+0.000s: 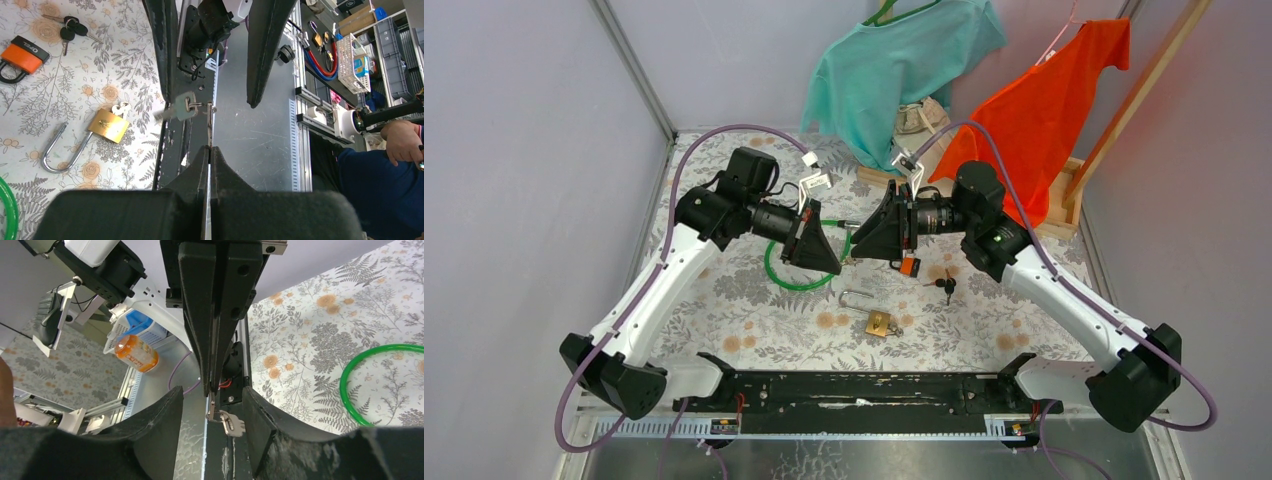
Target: Unlock with the key
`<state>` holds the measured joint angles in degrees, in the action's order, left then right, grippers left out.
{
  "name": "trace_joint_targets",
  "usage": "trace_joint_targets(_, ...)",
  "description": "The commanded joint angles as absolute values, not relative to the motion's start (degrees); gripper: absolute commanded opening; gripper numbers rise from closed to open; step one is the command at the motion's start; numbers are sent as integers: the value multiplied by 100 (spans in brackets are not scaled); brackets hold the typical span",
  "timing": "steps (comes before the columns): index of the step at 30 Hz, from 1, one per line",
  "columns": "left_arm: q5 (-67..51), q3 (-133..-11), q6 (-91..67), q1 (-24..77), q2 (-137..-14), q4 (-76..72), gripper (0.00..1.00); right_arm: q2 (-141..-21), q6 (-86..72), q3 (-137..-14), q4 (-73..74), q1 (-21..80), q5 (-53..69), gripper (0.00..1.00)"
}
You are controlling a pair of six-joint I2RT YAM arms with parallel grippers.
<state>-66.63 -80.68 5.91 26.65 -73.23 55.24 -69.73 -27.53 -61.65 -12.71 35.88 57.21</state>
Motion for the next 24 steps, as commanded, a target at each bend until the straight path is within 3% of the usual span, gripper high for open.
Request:
trace_joint_targets(1, -6699, -8317, 759, 2716, -7374, 5688, 0, -7032, -2939, -6143, -1656, 3567, 6059, 52)
trace_joint_targets(11, -6621, -8444, 785, 2723, -7487, 5759, 0, -7134, -2870, -6140, -1338, 3595, 6111, 36)
trace_joint_targets(16, -6546, -8497, 774, 2721, -7505, 5765, 0, -7019, -2783, -6076, -1260, 3594, 6008, 7)
trace_joint_targets(19, -6463, -8602, 776, 2723, -7530, 5774, 0, -6952, -2634, -6054, -1056, 3595, 6006, 11)
trace_joint_targets(22, -6452, -8596, 768, 2723, -7541, 5798, 0, -6917, -2623, -5990, -1052, 3595, 6068, 28)
trace_joint_targets(24, -6459, -8594, 786, 2720, -7565, 5839, 0, -6908, -2642, -5969, -1095, 3595, 6065, 29)
